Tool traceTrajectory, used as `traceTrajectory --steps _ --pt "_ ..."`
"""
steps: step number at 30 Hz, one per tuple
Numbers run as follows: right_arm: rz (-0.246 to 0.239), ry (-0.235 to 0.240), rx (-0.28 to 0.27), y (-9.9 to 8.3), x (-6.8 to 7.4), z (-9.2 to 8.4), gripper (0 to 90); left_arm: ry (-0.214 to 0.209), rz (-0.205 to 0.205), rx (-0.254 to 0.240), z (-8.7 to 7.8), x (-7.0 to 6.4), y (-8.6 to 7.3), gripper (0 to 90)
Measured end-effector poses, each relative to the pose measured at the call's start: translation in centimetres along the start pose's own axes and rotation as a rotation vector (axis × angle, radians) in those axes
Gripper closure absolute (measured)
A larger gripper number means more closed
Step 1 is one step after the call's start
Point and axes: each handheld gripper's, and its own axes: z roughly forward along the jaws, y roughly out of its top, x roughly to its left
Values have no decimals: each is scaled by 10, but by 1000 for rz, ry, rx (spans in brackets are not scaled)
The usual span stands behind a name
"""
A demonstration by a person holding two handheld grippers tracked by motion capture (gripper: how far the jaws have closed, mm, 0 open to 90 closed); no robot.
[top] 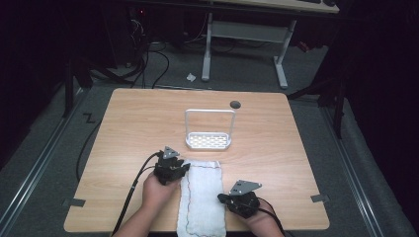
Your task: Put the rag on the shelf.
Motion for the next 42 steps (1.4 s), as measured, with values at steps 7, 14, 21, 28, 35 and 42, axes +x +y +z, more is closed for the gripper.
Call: traceTrajectory --steps 7,14,21,28,35,42 --pt "-1 3 -3 0 1 -1 823 -39 13 -21 3 -2 -4 794" --pt "73 -56 -70 5 -11 -3 725 -44 18 -21 3 -3 -4 825" --pt "241 -169 -127 36 -50 17 549 -50 14 -18 2 -2 -4 830" --pt "270 -188 -62 46 -63 48 565 -77 -19 -16 2 2 -5 827" --pt "252 -180 -78 44 -63 49 650 -85 -32 -17 2 3 -5 824" --pt "245 -125 -71 44 -63 50 800 -92 -49 -16 2 4 -5 824"
